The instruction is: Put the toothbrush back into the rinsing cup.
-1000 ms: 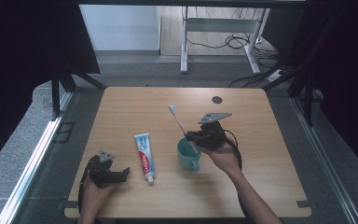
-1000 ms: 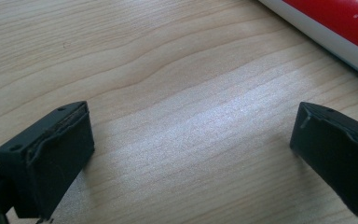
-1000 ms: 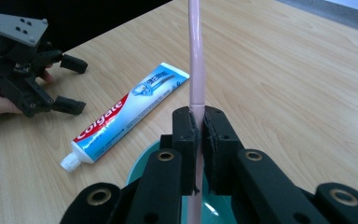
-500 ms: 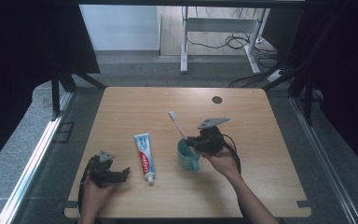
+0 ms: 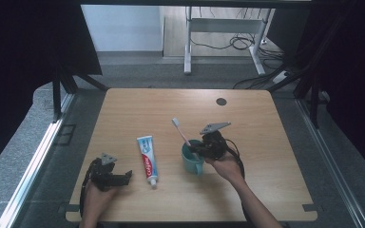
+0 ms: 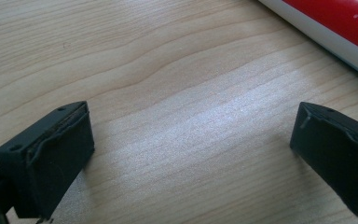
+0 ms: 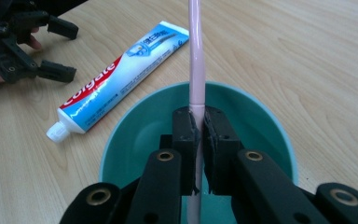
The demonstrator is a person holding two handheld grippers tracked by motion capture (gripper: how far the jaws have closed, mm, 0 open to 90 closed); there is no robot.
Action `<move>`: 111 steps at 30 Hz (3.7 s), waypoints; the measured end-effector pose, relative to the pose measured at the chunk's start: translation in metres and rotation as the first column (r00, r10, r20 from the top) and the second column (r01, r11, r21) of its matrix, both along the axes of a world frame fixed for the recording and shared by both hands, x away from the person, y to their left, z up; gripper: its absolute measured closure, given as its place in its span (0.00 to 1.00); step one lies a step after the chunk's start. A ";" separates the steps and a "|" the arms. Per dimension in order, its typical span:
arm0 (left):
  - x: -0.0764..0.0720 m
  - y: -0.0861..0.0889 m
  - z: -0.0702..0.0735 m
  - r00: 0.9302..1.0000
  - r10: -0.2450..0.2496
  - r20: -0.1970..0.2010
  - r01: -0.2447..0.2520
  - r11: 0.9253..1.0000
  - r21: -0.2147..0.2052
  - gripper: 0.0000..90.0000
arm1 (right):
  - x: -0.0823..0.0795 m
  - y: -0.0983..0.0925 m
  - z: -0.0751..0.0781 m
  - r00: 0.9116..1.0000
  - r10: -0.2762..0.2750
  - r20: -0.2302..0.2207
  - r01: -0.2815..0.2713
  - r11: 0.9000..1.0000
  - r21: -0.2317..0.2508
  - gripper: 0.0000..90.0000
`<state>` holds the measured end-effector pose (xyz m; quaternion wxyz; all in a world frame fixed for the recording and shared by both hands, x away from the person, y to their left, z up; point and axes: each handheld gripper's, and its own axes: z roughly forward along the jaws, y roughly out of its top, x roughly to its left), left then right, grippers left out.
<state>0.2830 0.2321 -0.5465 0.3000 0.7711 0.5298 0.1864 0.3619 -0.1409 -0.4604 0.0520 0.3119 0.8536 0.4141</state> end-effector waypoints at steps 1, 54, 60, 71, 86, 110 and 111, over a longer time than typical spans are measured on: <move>0.000 0.000 0.000 1.000 0.000 0.000 0.000 1.000 0.000 0.00 | 0.000 0.000 -0.001 1.000 -0.001 -0.006 0.001 1.000 -0.001 0.92; 0.000 0.000 0.000 1.000 0.000 0.002 0.000 1.000 0.001 0.00 | -0.009 -0.002 0.015 0.999 0.038 0.013 -0.036 0.995 -0.096 0.56; 0.000 0.000 0.000 1.000 0.000 0.002 0.000 1.000 0.001 0.00 | -0.013 -0.007 0.022 0.998 0.031 0.054 -0.025 0.994 -0.108 0.47; 0.000 0.000 0.000 1.000 -0.002 0.001 0.002 1.000 0.002 0.00 | -0.018 -0.024 0.024 0.996 0.019 0.086 -0.009 0.993 -0.114 0.26; 0.000 0.000 0.000 1.000 0.001 0.000 -0.001 1.000 0.000 0.00 | -0.030 -0.062 0.020 0.993 -0.036 0.114 0.052 0.990 -0.135 0.14; 0.000 -0.001 0.000 1.000 0.009 0.001 -0.009 1.000 -0.001 0.00 | -0.045 -0.101 -0.007 0.983 -0.114 0.142 0.135 0.979 -0.152 0.00; 0.000 0.000 0.000 1.000 0.010 0.002 -0.010 1.000 -0.001 0.00 | -0.046 -0.102 -0.008 0.982 -0.117 0.145 0.139 0.979 -0.149 0.00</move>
